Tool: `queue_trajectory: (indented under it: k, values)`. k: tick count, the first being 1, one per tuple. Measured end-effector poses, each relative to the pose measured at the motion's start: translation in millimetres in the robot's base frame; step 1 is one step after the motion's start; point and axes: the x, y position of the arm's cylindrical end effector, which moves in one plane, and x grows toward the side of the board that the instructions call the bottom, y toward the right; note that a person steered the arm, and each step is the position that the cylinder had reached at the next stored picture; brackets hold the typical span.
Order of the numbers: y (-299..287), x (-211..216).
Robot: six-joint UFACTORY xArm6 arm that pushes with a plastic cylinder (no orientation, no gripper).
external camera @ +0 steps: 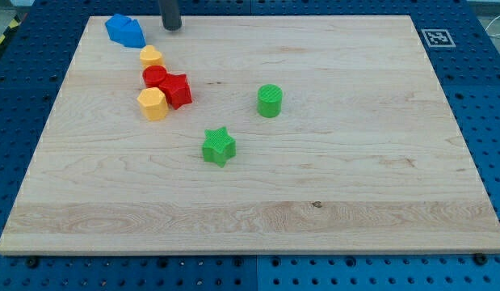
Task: Move your arm towards green star
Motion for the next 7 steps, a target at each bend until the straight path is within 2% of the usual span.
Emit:
queue_trajectory:
  k: [1,4,7]
  values:
    - [4.4,0.4]
    - [96.0,46.4]
    - [123.7,158.8]
